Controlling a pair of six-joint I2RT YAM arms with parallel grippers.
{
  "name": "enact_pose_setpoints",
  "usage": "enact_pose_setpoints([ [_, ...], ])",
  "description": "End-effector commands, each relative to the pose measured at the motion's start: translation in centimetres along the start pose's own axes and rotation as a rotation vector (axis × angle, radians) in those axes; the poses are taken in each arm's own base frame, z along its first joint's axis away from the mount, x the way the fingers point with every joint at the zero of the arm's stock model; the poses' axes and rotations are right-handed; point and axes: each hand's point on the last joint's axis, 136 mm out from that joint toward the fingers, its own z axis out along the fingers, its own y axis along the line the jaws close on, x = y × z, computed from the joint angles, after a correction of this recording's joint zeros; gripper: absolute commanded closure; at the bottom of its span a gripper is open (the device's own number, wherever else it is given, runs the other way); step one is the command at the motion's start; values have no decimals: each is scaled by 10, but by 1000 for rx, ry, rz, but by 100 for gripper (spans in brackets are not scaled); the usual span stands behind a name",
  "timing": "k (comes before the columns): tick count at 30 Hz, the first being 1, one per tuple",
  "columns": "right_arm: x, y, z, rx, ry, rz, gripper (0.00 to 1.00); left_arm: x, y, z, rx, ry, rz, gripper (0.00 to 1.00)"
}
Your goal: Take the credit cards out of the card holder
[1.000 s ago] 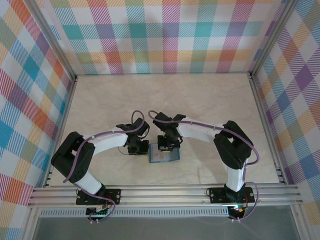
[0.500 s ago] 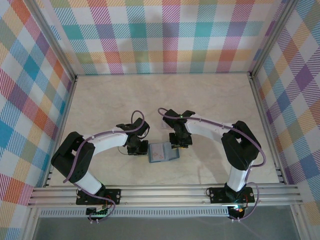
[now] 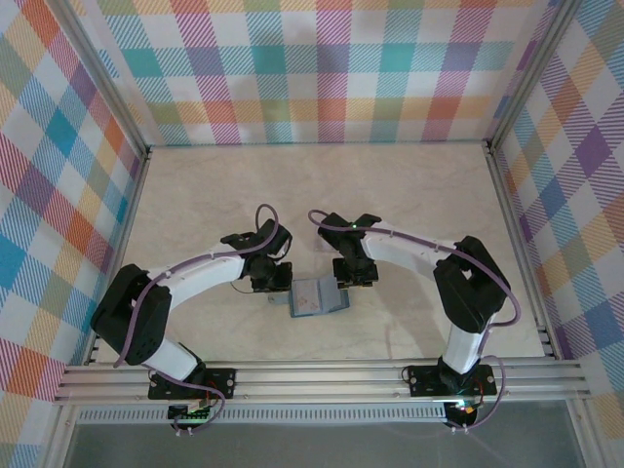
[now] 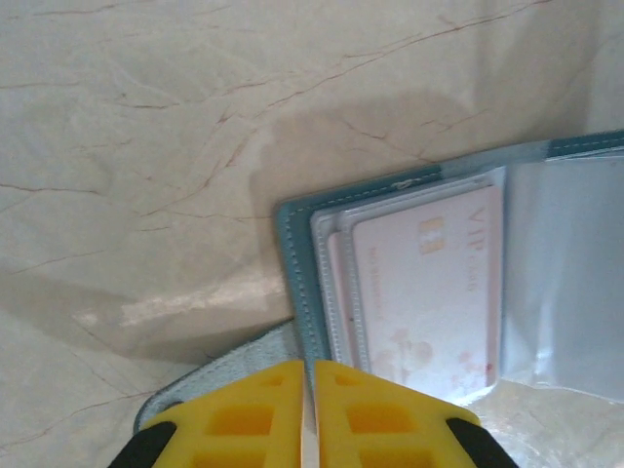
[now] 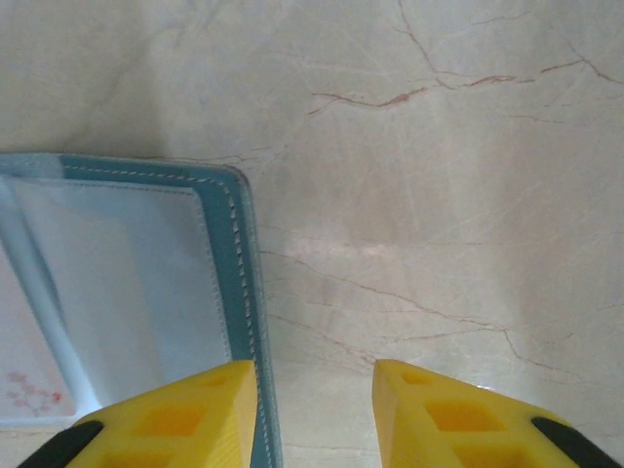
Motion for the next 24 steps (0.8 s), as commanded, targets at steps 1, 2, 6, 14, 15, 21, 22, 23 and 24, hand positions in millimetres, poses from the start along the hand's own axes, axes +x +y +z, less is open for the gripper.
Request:
enact_pose_setpoints([
  [1,-3,17,-28,-112,-45,-15,62,0,-14,-6,56,13,-9,88],
  [2,-2,23,-32,-152,-48,-15,62,1,-16,-3,67,20,-12,89],
  [6,2,49,-38,-321,-41,-8,62,5,-16,8,76,50,-20,89],
  [14,15,45,-16,-334,22,27,53,12,-11,22,62,81,-27,89],
  [15,16,45,-14,-338,30,34,53,12,-10,23,59,84,-28,90],
  [21,23,49,-3,-377,70,47,52,15,-6,29,47,95,-32,90],
  [22,24,50,-2,-384,73,48,52,14,-6,29,47,93,-32,89],
  [23,25,51,-2,-392,75,49,52,14,-6,29,47,96,-32,90],
  [24,25,52,-1,-397,79,52,52,15,-5,30,43,98,-33,90],
])
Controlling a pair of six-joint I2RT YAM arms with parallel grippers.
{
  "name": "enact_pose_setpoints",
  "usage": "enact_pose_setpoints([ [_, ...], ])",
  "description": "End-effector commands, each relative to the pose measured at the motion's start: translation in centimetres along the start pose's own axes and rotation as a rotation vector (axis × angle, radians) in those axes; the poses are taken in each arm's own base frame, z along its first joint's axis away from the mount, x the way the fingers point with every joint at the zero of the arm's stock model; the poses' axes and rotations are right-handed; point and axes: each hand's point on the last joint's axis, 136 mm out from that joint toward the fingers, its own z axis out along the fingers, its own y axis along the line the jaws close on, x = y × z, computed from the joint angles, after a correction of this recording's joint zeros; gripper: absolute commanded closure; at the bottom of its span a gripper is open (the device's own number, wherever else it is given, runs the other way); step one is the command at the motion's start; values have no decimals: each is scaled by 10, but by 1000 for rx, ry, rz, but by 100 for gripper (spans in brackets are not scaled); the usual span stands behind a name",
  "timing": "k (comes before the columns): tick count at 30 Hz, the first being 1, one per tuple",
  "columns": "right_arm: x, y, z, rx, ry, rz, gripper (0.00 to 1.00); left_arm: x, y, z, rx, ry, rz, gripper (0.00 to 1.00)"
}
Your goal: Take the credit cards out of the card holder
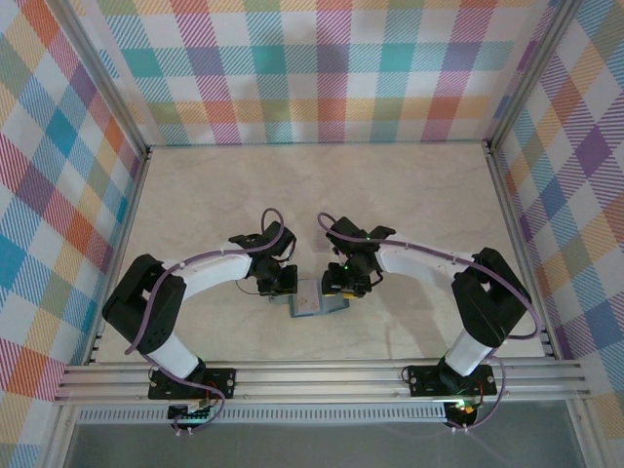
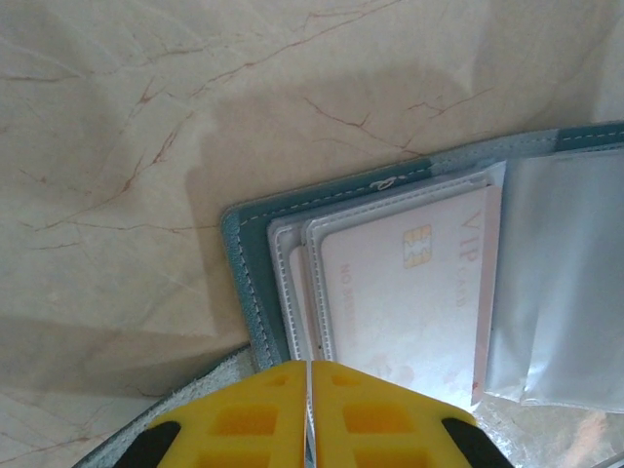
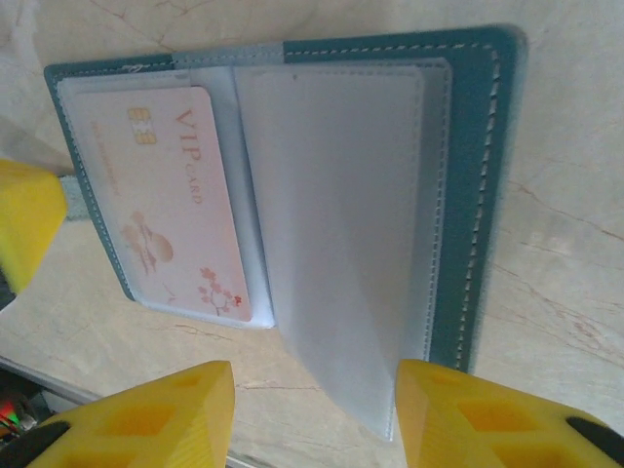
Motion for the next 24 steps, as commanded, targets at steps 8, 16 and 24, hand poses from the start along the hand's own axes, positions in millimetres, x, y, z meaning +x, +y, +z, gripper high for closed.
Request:
enact_pose_setpoints([
  [8,2,15,17,-135,39,41,52,7,3,8,-9,28,-4,90],
  [16,3,15,9,-134,24,38,52,8,5,7,-15,25,-5,90],
  [24,8,46,12,-285,75,21,52,8,6,8,-18,25,-7,90],
])
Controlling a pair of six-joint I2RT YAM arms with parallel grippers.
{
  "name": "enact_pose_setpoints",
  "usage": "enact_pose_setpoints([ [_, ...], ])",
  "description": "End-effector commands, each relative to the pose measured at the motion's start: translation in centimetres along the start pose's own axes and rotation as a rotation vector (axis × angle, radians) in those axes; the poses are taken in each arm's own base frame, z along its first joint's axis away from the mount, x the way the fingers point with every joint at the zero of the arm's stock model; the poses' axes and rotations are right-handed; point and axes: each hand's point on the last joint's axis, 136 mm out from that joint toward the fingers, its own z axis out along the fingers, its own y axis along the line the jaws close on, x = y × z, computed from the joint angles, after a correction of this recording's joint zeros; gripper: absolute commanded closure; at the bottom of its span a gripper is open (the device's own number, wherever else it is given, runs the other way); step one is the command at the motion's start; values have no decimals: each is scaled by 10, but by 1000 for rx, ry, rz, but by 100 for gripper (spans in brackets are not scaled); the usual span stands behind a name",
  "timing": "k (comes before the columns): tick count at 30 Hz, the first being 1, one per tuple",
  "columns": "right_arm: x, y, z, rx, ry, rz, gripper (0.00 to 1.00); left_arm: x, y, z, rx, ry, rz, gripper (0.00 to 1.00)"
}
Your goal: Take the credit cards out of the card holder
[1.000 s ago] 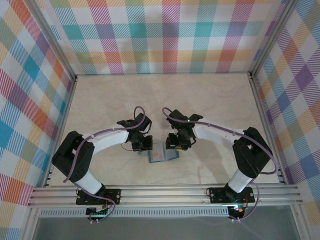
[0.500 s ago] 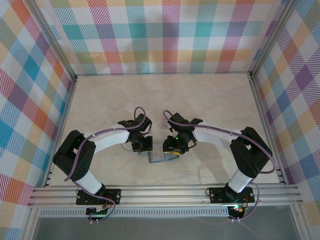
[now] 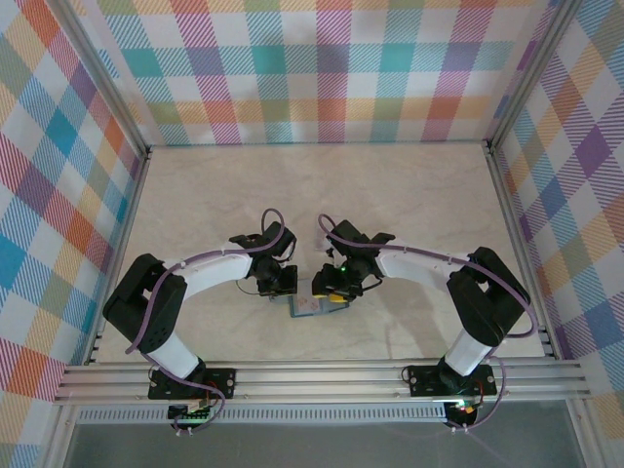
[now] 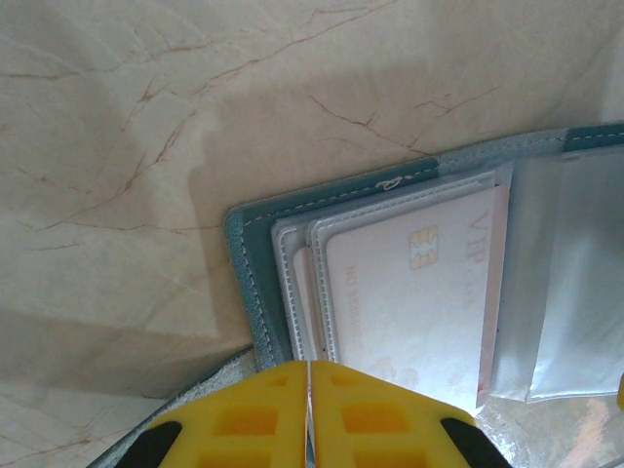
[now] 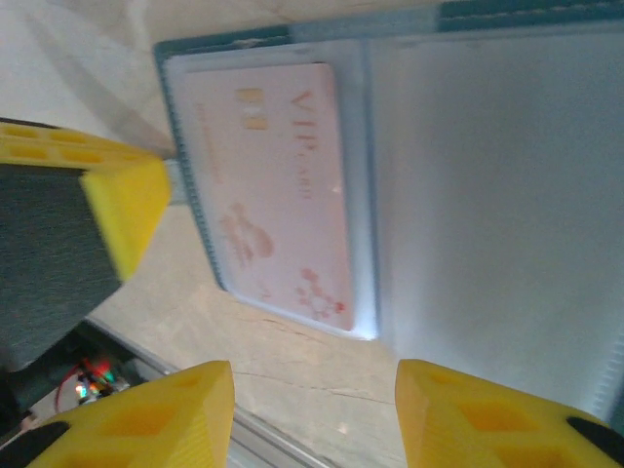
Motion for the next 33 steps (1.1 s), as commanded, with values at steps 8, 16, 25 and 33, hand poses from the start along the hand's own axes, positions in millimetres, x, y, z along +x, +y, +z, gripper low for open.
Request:
enact_pose_setpoints([
  [8,0,-14,31,41,42,42,53,9,8,7,-25,25,0,90],
  [16,3,-46,33,187,31,49,53,10,8,7,-29,31,3,90],
  [25,-6,-4,6,30,-32,-3,54,2,-13,-2,46,12,10,91],
  [33,-20,-3,7,11,-22,-18,68,1,-23,0,74,14,1,92],
])
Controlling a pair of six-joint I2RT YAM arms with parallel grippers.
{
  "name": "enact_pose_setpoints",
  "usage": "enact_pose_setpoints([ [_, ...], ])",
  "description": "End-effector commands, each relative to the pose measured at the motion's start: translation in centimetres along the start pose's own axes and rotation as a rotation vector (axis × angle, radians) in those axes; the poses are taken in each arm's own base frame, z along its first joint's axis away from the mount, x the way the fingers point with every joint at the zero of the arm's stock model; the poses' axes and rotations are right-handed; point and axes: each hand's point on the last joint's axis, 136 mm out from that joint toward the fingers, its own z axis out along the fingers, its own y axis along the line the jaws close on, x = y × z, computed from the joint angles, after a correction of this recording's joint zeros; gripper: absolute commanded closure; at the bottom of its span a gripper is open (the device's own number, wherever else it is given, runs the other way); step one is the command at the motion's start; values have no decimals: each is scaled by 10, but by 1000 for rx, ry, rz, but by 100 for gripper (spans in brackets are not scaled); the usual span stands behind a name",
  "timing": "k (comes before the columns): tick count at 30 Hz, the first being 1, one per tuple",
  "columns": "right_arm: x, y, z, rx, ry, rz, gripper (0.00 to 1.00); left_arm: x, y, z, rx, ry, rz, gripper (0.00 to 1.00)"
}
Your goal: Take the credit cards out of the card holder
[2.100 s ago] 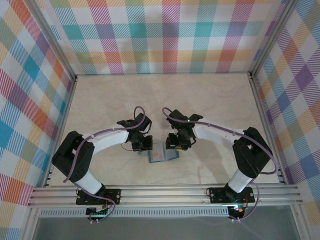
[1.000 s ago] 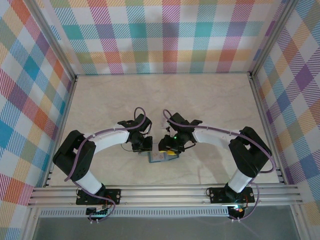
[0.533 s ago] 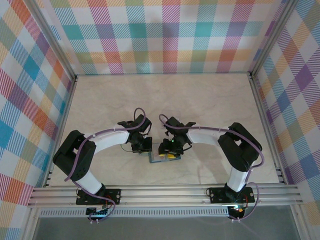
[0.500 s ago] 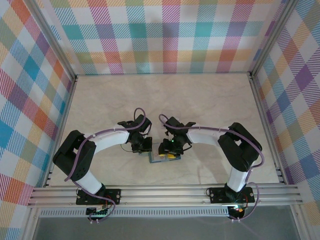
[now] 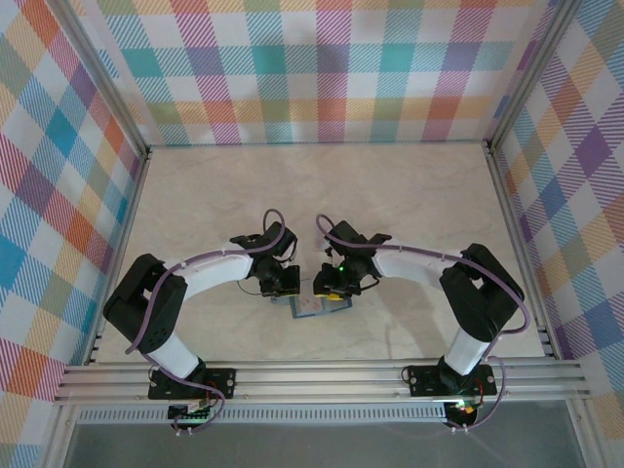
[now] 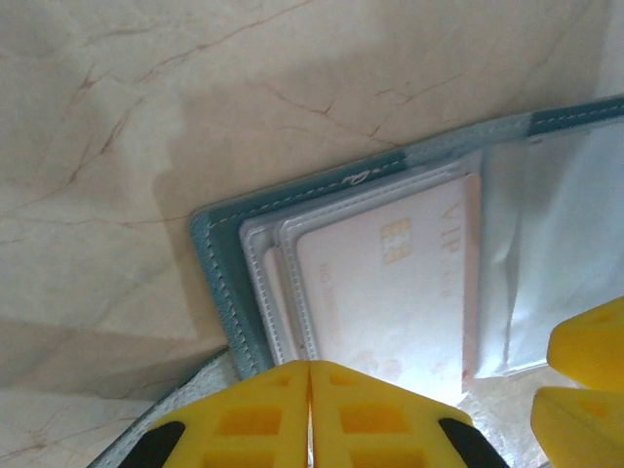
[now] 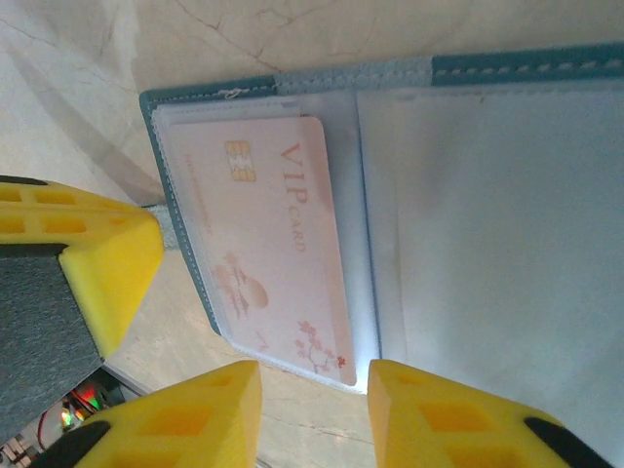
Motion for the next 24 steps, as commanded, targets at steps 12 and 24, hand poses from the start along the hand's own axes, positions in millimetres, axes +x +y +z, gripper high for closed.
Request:
enact_pose_setpoints([
  [12,-23,12,24,-30,46,-33,77,8,17,15,-104,60,0,93],
  [24,-28,-4,15,67,-13,-23,75,9,25,10,-148,48,2,94],
])
